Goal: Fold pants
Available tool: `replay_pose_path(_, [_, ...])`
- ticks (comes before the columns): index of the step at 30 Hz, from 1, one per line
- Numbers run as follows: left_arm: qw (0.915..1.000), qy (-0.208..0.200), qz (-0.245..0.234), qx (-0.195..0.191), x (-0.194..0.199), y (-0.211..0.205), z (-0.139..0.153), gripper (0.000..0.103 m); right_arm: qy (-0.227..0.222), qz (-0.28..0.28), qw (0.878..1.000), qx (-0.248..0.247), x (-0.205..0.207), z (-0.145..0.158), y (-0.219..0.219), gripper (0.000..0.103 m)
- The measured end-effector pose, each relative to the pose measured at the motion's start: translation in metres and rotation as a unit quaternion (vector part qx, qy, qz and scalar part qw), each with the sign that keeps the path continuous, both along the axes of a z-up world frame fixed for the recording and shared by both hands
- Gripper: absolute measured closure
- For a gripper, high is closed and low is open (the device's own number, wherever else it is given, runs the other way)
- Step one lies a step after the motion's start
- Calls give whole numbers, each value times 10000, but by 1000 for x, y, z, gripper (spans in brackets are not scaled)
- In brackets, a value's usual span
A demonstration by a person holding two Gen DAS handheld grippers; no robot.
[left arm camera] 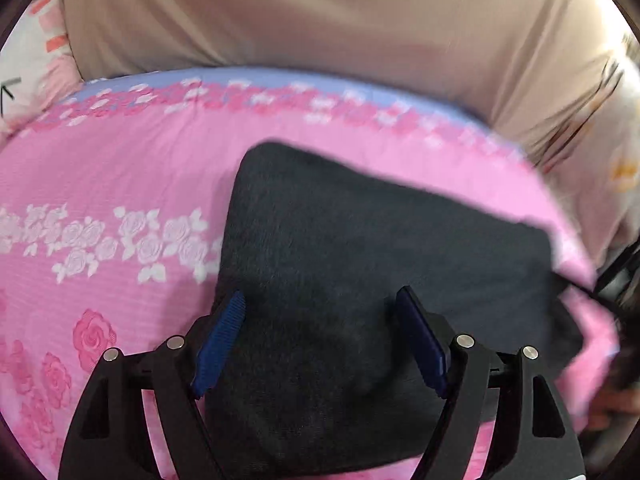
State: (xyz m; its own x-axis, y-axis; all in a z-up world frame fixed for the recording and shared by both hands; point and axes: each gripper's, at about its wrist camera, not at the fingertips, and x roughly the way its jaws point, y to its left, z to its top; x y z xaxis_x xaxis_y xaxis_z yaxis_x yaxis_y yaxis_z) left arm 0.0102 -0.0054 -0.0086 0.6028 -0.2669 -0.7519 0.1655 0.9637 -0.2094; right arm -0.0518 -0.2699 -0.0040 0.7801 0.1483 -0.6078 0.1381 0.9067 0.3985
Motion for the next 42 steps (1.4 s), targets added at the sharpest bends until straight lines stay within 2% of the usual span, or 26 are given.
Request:
replay_pose_path(1, [10000,-22,18,19,1,0,0,23,-30,-54,10000,7,-5,2,0,64])
replay_pose_path(2, [10000,-15,52,37,2,2,-2,16,-6,-113,9999,15,-9,1,-1,56])
replay_pose_path(3, [9999,33,98,97,3,2,-4,16,3,-120,9999,35,-14,-2,-1,47])
replay_pose_path(8, [9991,68,208,359,5,-5,-8,16,258,153,9992,254,-32,-28,20,46])
replay_pose_path(11, [9986,73,242,454,4,-8,-7,15,157,56,9999,-46,-40,-28,31,46])
replay_pose_path(14, [9984,108,329,455,6,-7,-6,11,34,6,10000,70,-42,-24,30,46])
replay_pose_path(17, [9986,185,356,340,8,-3,-7,10,66,45,10000,-26,-42,-27,34,47])
replay_pose_path(19, [9986,197,371,314,8,-2,-7,10,35,34,9999,-92,-46,-27,33,53])
replay_pose_path(23, [9986,189,373,333,8,-3,-7,10,-86,27,10000,16,-52,-21,32,56])
replay_pose_path(25, [9986,186,373,333,8,-3,-7,10,3,8,10000,21,-48,-24,32,53])
replay_pose_path(27, [9986,183,371,328,8,-3,-7,10,26,62,9998,160,-42,-29,30,43])
replay_pose_path(28, [9987,153,373,312,7,-3,-6,10,21,52,9998,200,-39,-30,30,43])
replay_pose_path(29, [9988,105,364,301,6,-3,-5,11,29,45,9998,214,-37,-31,29,45])
replay_pose_path(30, [9990,34,343,284,3,-3,-2,11,51,-23,9998,183,-36,-29,26,54])
replay_pose_path(32, [9993,-365,111,32,-15,-4,13,11,11,19,9996,284,-38,-24,21,68])
replay_pose_path(33, [9986,-492,-132,-160,-25,-7,20,11,2,60,9994,343,-40,-18,15,80])
replay_pose_path(34, [9964,-519,-518,-416,-37,-15,28,11,4,115,9990,431,-39,-16,12,83])
replay_pose_path(36, [9909,-557,-1090,-554,-53,-37,38,11,25,284,9965,781,-36,-14,2,85])
replay_pose_path(39, [9774,-880,-1921,28,-76,-100,46,11,2,485,9937,1006,-32,-7,-2,87])
replay_pose_path(42, [9641,-1138,-2299,688,-85,-150,39,11,-96,683,9891,1302,-29,2,-5,88])
